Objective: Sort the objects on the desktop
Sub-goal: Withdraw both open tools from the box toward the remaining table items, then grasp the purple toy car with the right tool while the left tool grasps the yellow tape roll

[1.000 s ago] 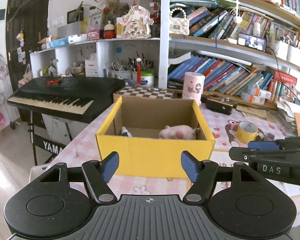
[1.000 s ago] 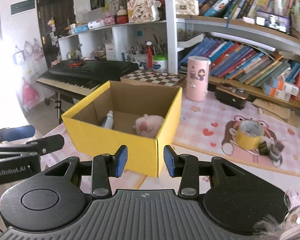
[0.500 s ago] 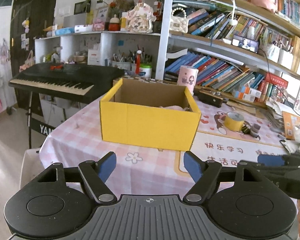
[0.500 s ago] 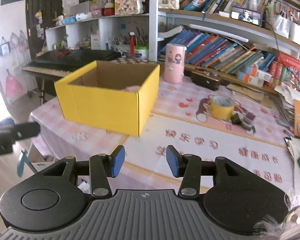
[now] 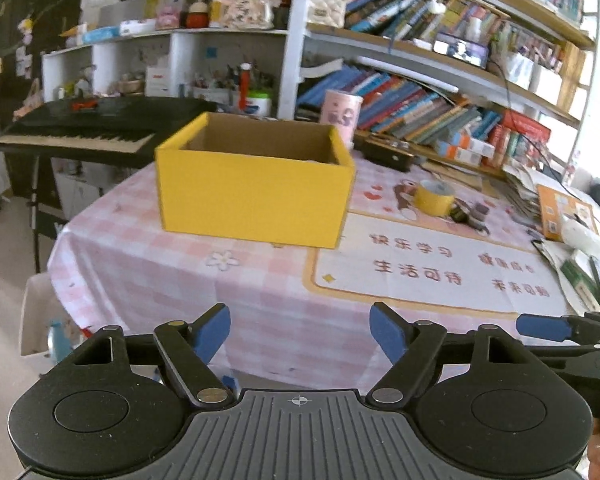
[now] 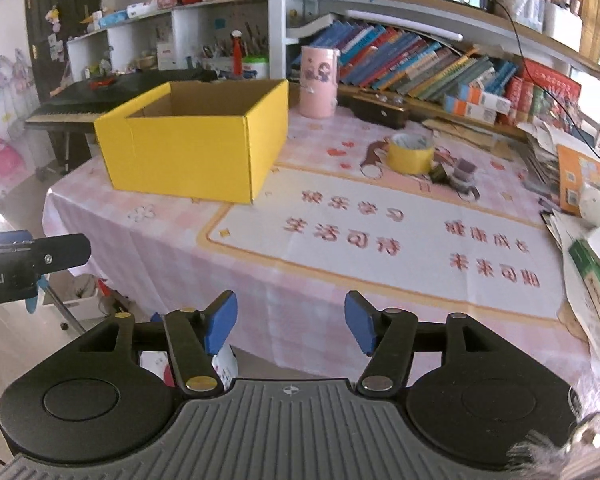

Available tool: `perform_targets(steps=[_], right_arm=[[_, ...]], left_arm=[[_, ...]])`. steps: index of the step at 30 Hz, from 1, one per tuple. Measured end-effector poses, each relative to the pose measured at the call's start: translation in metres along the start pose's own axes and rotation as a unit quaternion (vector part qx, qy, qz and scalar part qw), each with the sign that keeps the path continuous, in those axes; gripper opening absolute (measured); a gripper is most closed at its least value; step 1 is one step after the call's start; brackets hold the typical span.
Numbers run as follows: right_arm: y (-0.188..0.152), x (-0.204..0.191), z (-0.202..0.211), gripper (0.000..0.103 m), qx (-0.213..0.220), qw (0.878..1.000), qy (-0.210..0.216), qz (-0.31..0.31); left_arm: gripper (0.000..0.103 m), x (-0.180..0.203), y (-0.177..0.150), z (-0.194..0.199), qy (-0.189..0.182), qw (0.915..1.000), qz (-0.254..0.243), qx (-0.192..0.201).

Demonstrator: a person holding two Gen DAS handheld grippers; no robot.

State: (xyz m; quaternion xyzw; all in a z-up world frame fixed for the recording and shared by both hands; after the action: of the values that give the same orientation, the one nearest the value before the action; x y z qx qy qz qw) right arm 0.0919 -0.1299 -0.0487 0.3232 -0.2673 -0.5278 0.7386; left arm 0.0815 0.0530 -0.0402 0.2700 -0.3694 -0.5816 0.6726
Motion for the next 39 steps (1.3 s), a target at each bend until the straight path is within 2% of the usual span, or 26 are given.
perform_targets(steps=[13,23,39], right_arm=[[-0.015,0.046,0.001,0.069,-0.015,0.998,-0.047,-0.038],[-0.005,0.099,-0.018,0.072,-0.026,0.996,-0.066,-0.051],[0.020,0.190,-0.067,0.073,-0.051,0.996,-0.050,-0.050]], left_arm=[[0.085,0.053,0.000,-0.029,-0.053,0.9974,-0.043,-0.022],[0.085,0.101,0.016,-0.070,-0.072,0.9954,-0.054,-0.034],[0.086,0.172,0.035,-0.138,-0.055,0.9955,-0.043,-0.064]])
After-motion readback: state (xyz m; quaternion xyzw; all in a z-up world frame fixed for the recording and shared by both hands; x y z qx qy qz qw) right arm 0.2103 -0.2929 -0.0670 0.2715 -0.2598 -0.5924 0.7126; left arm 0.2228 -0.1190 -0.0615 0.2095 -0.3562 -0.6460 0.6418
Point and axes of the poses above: each gripper's, at about its wrist camera, not at the fingertips, and z roughly against the way its jaws point, x to its right, y to its top, the point moved 8 cm from there along -z, roughly the way its jaws point, and after that the axes turned 4 degrees about z, right-handed, at the moved point
